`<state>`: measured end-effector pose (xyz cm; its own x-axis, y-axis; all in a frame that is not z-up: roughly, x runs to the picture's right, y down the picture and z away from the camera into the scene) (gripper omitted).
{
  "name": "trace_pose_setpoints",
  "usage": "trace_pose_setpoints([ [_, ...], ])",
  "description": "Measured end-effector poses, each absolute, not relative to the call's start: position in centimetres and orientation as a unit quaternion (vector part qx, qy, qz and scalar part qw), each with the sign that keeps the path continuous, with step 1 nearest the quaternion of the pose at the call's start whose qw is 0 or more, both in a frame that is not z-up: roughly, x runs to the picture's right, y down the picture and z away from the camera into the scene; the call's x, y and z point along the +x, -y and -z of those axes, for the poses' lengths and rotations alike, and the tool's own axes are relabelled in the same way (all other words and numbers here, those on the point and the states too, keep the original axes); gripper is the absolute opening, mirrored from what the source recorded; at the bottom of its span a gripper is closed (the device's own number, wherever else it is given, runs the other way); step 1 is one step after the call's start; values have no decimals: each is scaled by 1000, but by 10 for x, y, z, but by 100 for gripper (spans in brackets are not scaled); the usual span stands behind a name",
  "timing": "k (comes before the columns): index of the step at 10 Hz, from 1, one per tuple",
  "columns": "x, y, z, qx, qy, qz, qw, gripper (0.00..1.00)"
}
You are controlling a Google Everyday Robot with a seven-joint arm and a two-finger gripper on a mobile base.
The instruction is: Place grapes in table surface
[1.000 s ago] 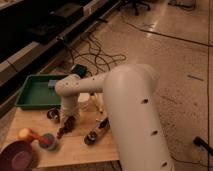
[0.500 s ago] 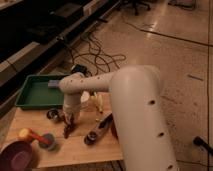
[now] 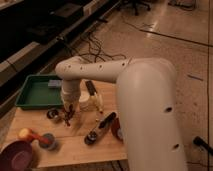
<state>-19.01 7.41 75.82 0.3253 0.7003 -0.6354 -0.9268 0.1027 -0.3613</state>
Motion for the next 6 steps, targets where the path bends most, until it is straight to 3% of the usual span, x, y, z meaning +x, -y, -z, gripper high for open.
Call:
trace_pose_setpoints([
  [6,-183,30,-711,-327,-103,-559,755,0],
])
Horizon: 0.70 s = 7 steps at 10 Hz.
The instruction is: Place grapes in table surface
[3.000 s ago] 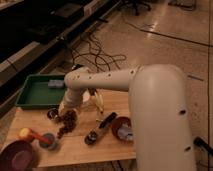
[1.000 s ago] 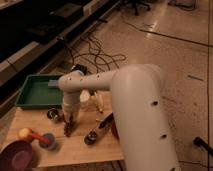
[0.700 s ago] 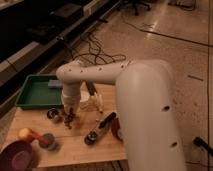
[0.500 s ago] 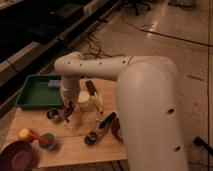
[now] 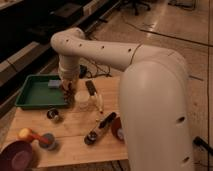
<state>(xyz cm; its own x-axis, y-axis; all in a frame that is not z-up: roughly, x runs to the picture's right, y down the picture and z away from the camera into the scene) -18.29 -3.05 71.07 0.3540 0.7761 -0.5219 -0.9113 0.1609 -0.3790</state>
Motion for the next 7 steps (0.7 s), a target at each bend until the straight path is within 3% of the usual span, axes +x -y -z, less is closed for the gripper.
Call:
trace_pose_setpoints([
  [2,-188,51,-706,-317,-81,-554,765,0],
  [7,-185,52,-708,-315,-79,-555,766,0],
])
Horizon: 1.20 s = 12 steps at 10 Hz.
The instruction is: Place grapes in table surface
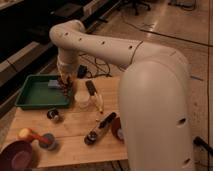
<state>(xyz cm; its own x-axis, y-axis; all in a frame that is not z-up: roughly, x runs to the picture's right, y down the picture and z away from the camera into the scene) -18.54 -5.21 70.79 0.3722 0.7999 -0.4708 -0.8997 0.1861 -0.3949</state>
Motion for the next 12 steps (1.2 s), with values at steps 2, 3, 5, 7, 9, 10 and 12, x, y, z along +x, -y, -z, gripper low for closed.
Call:
trace_pose_setpoints([
  [2,-186,52,-708,-315,-79,-554,766,0],
  [3,-187,52,-708,-315,-79,-554,766,0],
  [5,-187,51,-709,-318,-78,-552,767,0],
  [7,-189,43,-713,-328,-72,-539,773,0],
  [9,-205,18,-708,-336,-61,-519,783,0],
  [10,-216,-3,-699,-340,-56,-511,787,0],
  [12,-227,-35,-690,-342,-54,-502,793,0],
])
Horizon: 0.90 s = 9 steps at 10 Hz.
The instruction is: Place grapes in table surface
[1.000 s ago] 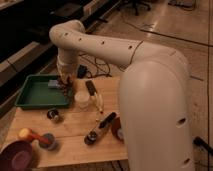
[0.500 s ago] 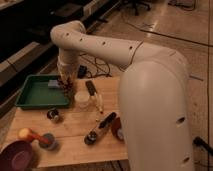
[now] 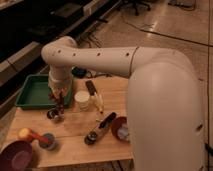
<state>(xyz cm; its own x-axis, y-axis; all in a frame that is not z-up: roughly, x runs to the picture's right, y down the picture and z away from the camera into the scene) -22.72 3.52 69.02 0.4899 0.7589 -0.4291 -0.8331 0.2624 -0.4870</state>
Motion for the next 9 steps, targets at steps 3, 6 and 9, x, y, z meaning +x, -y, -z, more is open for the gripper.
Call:
trace_pose_setpoints([
  [3,-225,-82,-696,-330,-70,-502,796,0],
  [6,-200,-104,-694,-307,-87,-528,787,0],
  [9,-191,-126,-708,-309,-95,-539,778,0],
])
